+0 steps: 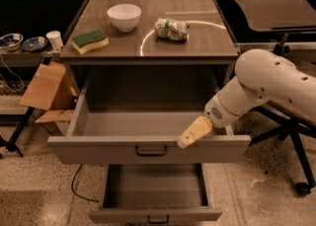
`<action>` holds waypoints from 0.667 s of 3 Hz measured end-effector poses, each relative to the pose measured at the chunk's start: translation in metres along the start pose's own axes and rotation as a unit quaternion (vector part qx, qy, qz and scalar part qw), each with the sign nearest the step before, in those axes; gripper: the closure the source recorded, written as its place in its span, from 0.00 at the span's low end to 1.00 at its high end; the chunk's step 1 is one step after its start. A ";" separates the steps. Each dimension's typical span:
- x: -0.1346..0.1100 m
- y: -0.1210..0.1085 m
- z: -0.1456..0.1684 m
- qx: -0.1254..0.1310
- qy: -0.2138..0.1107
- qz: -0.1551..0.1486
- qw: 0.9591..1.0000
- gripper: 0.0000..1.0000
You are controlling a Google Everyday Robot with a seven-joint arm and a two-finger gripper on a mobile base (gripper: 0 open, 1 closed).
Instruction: Open top drawer
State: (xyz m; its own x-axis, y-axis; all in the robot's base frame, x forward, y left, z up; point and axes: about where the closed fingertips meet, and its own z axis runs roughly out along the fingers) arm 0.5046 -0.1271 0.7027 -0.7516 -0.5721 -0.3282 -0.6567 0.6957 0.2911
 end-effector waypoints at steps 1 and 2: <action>0.000 0.000 0.000 0.000 0.000 0.000 1.000 0.00; -0.005 -0.002 0.000 -0.005 -0.008 -0.009 1.000 0.00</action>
Offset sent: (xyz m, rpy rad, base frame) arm 0.0120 0.0007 0.0049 0.0397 -0.0340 0.0296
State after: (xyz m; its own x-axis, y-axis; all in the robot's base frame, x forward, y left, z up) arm 0.5093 -0.1258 0.7040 -0.7387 -0.5776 -0.3475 -0.6708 0.6808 0.2943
